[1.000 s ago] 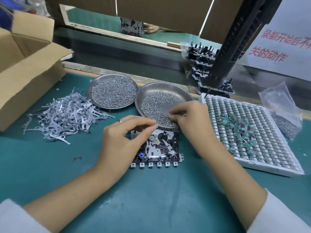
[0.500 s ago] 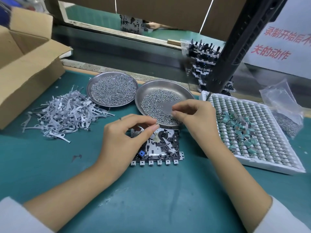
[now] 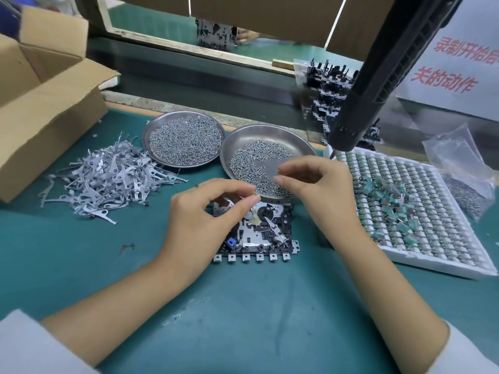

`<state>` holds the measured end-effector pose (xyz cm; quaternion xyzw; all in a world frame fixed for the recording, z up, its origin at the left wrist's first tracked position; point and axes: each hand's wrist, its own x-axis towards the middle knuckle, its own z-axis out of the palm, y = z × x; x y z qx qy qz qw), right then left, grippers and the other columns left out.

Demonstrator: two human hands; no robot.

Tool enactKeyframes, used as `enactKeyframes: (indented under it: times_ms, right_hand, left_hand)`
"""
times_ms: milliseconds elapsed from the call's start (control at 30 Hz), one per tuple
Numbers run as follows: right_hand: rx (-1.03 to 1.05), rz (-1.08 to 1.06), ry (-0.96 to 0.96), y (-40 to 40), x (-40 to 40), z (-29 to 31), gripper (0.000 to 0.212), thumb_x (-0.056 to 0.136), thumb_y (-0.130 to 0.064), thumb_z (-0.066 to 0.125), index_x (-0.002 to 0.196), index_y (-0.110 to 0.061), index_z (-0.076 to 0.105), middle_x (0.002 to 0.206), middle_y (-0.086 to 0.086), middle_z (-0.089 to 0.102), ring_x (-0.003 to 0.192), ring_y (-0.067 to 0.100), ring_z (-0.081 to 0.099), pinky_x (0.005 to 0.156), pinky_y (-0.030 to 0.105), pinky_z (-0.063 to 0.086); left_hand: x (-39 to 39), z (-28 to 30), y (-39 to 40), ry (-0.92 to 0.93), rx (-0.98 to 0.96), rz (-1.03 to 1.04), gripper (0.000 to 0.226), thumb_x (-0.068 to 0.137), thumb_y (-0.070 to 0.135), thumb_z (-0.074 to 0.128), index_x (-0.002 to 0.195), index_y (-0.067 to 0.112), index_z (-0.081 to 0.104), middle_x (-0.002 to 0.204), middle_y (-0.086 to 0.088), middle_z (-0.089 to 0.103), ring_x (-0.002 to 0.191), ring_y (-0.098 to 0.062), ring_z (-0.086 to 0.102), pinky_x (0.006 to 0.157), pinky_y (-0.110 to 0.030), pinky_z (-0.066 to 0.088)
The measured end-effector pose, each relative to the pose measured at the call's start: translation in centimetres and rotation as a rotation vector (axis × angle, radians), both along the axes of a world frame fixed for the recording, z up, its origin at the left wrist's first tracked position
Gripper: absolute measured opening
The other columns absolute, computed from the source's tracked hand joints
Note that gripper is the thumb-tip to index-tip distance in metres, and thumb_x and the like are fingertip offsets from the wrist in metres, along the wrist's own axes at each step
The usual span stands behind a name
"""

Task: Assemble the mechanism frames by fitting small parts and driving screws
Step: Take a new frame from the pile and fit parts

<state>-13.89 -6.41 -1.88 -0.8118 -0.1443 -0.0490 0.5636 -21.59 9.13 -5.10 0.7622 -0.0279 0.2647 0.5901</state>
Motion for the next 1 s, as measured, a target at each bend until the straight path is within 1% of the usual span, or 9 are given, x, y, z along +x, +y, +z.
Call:
enactKeyframes:
  times_ms: [133, 200, 267, 400, 534, 567, 767, 901, 1001]
  right_hand:
    - [0.270, 0.110, 0.153, -0.3, -1.8, 0.6, 0.018, 0.064, -0.003, 0.080, 0.077, -0.012, 0.071, 0.067, -0.002, 0.072, 0.063, 0.006, 0.067, 0.060, 0.014, 0.051]
    - [0.392, 0.141, 0.257, -0.2, -2.7, 0.4, 0.020, 0.062, -0.009, 0.077, 0.080, -0.009, 0.070, 0.066, 0.003, 0.072, 0.061, 0.011, 0.068, 0.058, 0.017, 0.052]
    - [0.446, 0.140, 0.333, 0.0, -3.5, 0.2, 0.024, 0.060, -0.013, 0.076, 0.082, -0.008, 0.070, 0.067, 0.007, 0.072, 0.060, 0.013, 0.068, 0.058, 0.020, 0.054]
    - [0.477, 0.137, 0.393, 0.6, -4.0, 0.0, 0.025, 0.060, -0.015, 0.076, 0.083, -0.008, 0.069, 0.069, 0.011, 0.072, 0.058, 0.017, 0.067, 0.057, 0.020, 0.053]
    - [0.538, 0.122, 0.436, 0.6, -4.2, 0.0, 0.026, 0.062, -0.014, 0.077, 0.085, -0.004, 0.070, 0.067, 0.013, 0.071, 0.055, 0.016, 0.064, 0.057, 0.020, 0.053]
    - [0.544, 0.121, 0.441, 0.6, -4.3, 0.0, 0.025, 0.062, -0.014, 0.076, 0.085, -0.004, 0.071, 0.066, 0.013, 0.071, 0.055, 0.015, 0.064, 0.057, 0.020, 0.053]
    - [0.497, 0.097, 0.435, 0.7, -4.5, 0.1, 0.029, 0.063, -0.016, 0.077, 0.087, -0.003, 0.069, 0.065, 0.012, 0.070, 0.053, 0.014, 0.064, 0.057, 0.020, 0.053]
    - [0.452, 0.078, 0.398, 0.7, -4.6, 0.1, 0.030, 0.061, -0.017, 0.077, 0.087, -0.005, 0.069, 0.063, 0.010, 0.071, 0.053, 0.014, 0.064, 0.057, 0.020, 0.054]
    - [0.464, 0.081, 0.404, 0.7, -4.6, 0.1, 0.027, 0.063, -0.015, 0.076, 0.087, -0.005, 0.068, 0.064, 0.010, 0.071, 0.053, 0.014, 0.065, 0.056, 0.020, 0.053]
  left_hand:
    - [0.0, 0.1, -0.1, -0.020, -0.018, -0.023, 0.018, 0.075, 0.019, 0.075, 0.092, 0.025, 0.072, 0.083, 0.011, 0.072, 0.077, -0.006, 0.066, 0.077, -0.018, 0.049]
    - [-0.1, 0.2, -0.1, -0.034, -0.037, -0.040, 0.022, 0.075, 0.021, 0.074, 0.096, 0.026, 0.070, 0.085, 0.011, 0.072, 0.080, -0.006, 0.067, 0.079, -0.017, 0.049]
    - [-0.2, 0.2, -0.2, -0.044, -0.047, -0.051, 0.024, 0.075, 0.023, 0.074, 0.098, 0.028, 0.070, 0.086, 0.011, 0.073, 0.082, -0.006, 0.068, 0.081, -0.018, 0.050]
    - [-0.2, 0.3, -0.3, -0.071, -0.022, -0.055, 0.025, 0.074, 0.024, 0.074, 0.098, 0.028, 0.068, 0.088, 0.012, 0.073, 0.085, -0.006, 0.069, 0.084, -0.022, 0.051]
    - [-0.4, 0.4, -0.4, -0.120, 0.038, -0.019, 0.026, 0.074, 0.021, 0.076, 0.098, 0.029, 0.068, 0.087, 0.013, 0.073, 0.087, -0.009, 0.069, 0.086, -0.034, 0.052]
    - [-0.4, 0.4, -0.4, -0.140, 0.066, -0.010, 0.026, 0.074, 0.020, 0.076, 0.098, 0.028, 0.067, 0.088, 0.013, 0.072, 0.087, -0.010, 0.069, 0.086, -0.034, 0.052]
    - [-0.4, 0.3, -0.6, -0.162, 0.126, 0.025, 0.027, 0.073, 0.017, 0.075, 0.098, 0.021, 0.068, 0.086, 0.009, 0.071, 0.084, -0.003, 0.067, 0.085, -0.019, 0.047]
    - [-0.5, 0.3, -0.6, -0.173, 0.159, 0.028, 0.026, 0.073, 0.016, 0.075, 0.097, 0.021, 0.068, 0.084, 0.010, 0.071, 0.082, -0.002, 0.066, 0.084, -0.018, 0.047]
    - [-0.5, 0.3, -0.6, -0.168, 0.144, 0.027, 0.024, 0.073, 0.016, 0.075, 0.096, 0.021, 0.069, 0.084, 0.010, 0.071, 0.082, -0.003, 0.067, 0.083, -0.020, 0.049]
